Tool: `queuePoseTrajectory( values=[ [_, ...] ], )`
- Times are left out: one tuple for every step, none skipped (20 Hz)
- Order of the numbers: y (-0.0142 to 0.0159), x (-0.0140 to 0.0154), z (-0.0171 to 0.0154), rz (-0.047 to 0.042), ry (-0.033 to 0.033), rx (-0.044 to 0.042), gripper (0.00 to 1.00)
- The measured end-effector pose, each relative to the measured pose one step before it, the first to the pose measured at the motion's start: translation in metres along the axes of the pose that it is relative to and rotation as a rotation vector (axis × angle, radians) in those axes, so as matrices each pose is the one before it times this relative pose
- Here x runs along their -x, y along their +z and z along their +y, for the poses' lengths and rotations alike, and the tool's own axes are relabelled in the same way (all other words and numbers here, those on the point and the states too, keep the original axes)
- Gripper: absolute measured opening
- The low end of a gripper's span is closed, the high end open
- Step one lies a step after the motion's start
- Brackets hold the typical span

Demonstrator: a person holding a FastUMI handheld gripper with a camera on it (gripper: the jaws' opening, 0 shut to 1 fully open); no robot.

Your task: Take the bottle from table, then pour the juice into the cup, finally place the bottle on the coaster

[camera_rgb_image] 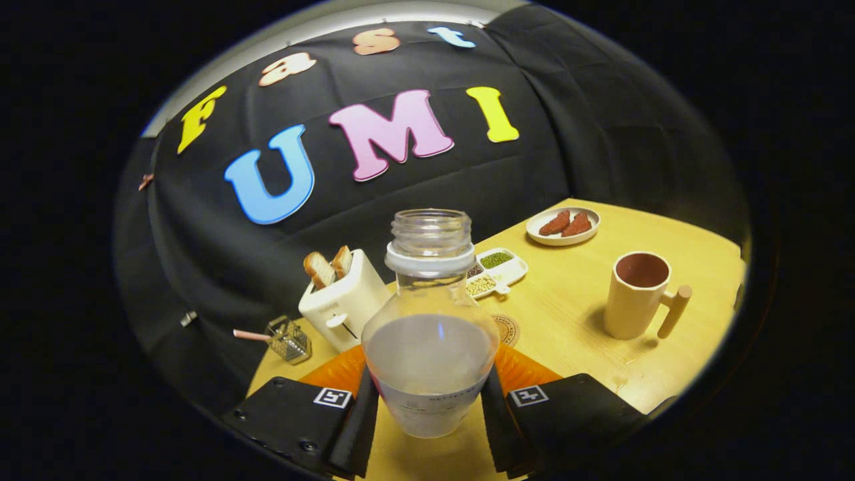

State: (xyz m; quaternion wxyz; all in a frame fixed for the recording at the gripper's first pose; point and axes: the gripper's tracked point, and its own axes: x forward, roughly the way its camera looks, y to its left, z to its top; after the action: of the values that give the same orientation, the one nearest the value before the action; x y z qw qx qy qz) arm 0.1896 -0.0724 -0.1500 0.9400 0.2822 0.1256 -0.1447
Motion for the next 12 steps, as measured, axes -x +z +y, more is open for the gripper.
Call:
queuePoseTrajectory(
  values=[
    [0.00724, 0.00187, -0.00464, -0.00500, -0.00130, -0.06034, 0.70],
    [0.00962, 0.00067, -0.00388, -0.00903, -0.00350, -0.05452, 0.70],
    [0.00799, 0.00032, -0.00450, -0.00909, -0.00602, -0.05078, 0.70],
    [0.00808, -0.00123, -0.00463, -0.00685, -0.00445, -0.04421, 0.71],
    [0.00730, -0.00096, -0.00305, -0.00393, -0.00350, -0.03985, 0.70],
    [0.00643, -0.00270, -0.00382, -0.00050, -0.00394, -0.03904, 0.70],
    [0.00519, -0.00120, -0.00371, 0.00706, -0.00019, -0.04320, 0.70],
    [0.00472, -0.00246, -0.00386, 0.00862, -0.00160, -0.04354, 0.70],
    [0.00643, -0.00142, -0.00414, 0.01085, -0.00016, -0.04906, 0.70],
    [0.00595, -0.00214, -0.00188, 0.00929, 0.00169, -0.05050, 0.70],
    [0.00430, -0.00167, -0.00272, 0.00866, 0.00027, -0.04685, 0.71],
    [0.00300, -0.00240, -0.00654, 0.00896, -0.00833, -0.04583, 0.70]
  ],
)
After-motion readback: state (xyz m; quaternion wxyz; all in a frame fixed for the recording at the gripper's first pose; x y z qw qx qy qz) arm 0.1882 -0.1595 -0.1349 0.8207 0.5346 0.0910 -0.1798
